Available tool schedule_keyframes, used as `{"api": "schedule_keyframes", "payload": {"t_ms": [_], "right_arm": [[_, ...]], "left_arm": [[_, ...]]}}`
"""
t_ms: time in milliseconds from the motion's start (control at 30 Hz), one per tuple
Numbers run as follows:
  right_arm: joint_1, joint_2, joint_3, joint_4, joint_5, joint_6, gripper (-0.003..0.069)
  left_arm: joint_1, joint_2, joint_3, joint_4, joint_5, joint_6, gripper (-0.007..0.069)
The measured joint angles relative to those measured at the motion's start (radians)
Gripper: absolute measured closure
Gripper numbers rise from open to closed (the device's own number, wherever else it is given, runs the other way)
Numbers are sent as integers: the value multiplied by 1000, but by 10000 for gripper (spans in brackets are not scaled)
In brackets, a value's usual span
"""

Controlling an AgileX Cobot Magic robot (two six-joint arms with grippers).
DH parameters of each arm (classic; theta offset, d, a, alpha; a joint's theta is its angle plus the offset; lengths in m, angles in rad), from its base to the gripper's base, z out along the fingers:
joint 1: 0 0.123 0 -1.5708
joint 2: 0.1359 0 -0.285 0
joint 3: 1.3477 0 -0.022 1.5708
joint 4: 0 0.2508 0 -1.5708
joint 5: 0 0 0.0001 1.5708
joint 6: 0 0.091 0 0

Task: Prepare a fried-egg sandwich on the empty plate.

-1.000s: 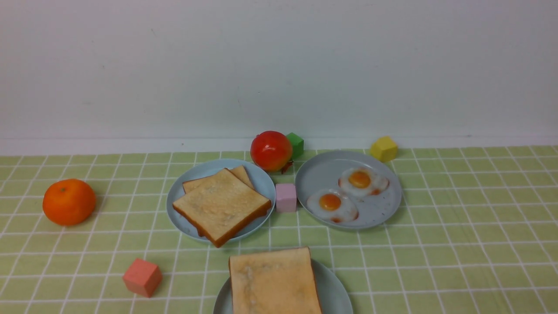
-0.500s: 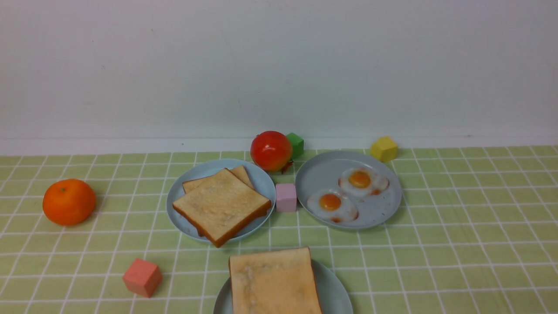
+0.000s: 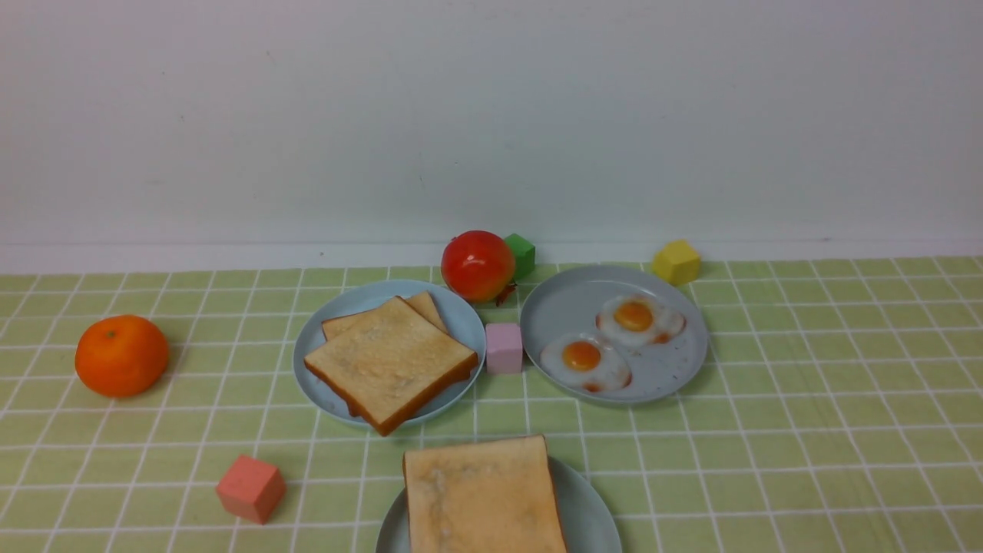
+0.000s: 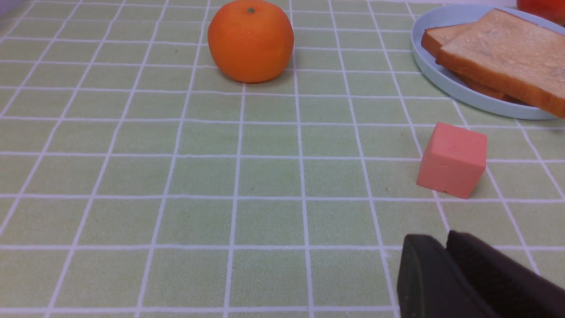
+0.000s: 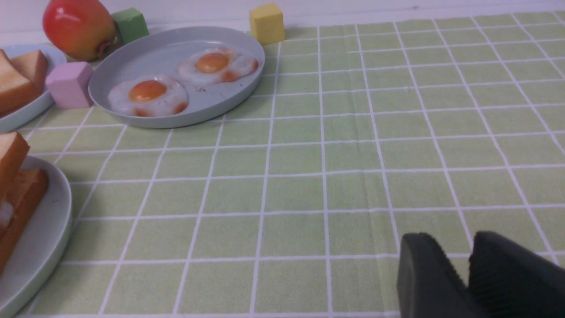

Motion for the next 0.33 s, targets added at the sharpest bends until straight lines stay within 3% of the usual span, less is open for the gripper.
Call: {"api": "schedule_keyframes", "payload": {"t_ms": [333], "right_arm": [[0,0,0,0,0,0,455]], "left_arm": [[0,0,0,0,0,0,545]]}}
